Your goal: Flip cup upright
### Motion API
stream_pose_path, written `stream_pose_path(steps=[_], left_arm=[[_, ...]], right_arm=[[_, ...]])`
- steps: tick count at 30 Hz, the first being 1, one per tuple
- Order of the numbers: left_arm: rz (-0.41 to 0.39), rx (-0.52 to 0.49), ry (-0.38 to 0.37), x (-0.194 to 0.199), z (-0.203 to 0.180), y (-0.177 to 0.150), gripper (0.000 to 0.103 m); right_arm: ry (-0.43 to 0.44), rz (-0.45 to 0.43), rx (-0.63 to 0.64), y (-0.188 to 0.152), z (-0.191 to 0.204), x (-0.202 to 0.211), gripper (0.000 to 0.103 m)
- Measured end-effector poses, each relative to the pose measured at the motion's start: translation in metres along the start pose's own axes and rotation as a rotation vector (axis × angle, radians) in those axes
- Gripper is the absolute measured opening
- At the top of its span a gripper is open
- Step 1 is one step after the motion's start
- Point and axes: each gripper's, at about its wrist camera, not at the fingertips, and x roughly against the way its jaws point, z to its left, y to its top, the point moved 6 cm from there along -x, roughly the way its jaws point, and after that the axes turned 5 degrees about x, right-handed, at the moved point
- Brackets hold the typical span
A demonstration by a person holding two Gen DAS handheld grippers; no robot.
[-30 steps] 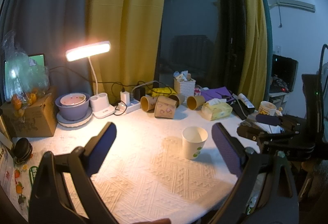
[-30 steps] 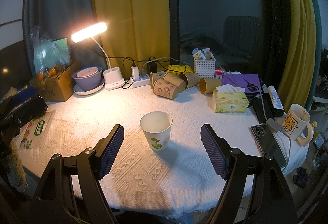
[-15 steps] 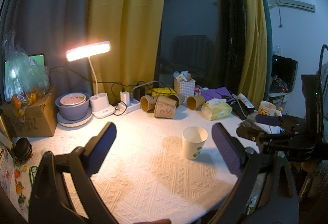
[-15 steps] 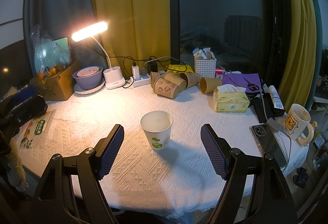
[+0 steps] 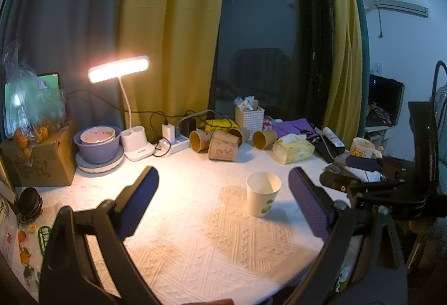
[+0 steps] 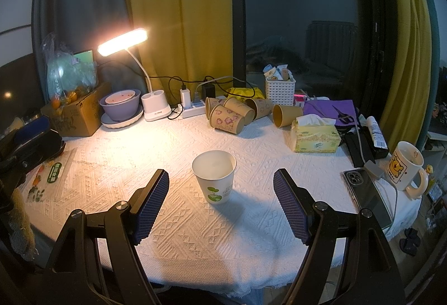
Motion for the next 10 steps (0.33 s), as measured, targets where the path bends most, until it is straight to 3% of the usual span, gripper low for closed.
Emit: stream_pose_path(steps=[10], left_arm=[[-0.002,0.005,-0.013,0.0004,-0.0007,-0.0009,0.095]], right_arm=[[0.004,0.005,0.002,-0.0023,0.0016,-0.0017,0.080]])
